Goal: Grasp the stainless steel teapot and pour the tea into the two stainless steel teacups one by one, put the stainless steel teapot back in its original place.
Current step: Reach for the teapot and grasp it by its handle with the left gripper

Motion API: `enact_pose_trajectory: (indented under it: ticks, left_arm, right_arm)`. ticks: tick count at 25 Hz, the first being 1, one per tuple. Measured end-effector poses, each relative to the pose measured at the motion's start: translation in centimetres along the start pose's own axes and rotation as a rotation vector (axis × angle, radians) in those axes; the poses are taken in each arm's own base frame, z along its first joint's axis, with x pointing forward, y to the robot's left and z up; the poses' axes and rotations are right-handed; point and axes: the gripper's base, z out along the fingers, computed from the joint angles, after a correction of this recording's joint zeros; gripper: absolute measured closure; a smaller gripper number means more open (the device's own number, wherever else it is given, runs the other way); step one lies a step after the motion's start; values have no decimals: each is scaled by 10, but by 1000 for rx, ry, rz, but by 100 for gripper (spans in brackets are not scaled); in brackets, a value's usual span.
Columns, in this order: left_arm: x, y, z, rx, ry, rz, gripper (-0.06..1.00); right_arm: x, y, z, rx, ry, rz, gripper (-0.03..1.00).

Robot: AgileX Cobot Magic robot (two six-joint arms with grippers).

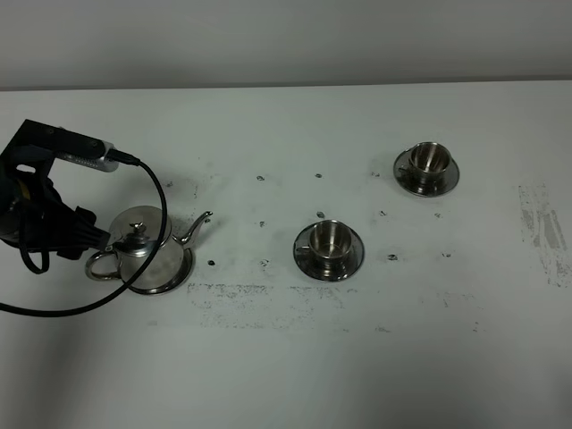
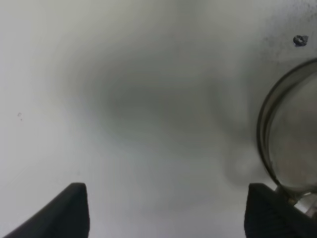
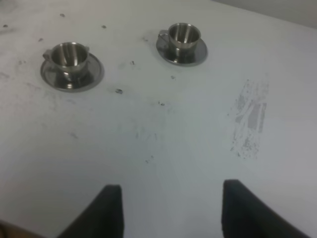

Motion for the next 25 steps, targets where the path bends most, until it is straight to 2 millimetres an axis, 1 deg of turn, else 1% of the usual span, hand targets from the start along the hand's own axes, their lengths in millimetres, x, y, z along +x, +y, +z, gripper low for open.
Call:
enact_pose_trajectory:
  ticks: [3,17,25]
  left_arm:
    - [0,-3,0,3,6,8,32]
    - [1,-3,3,5,12,57,32]
    - [6,-3,3,9,63,88,32]
  right_arm:
    - [0,0,0,0,0,0,54]
    - [0,0,0,0,0,0,54]
    - [0,0,0,0,0,0,54]
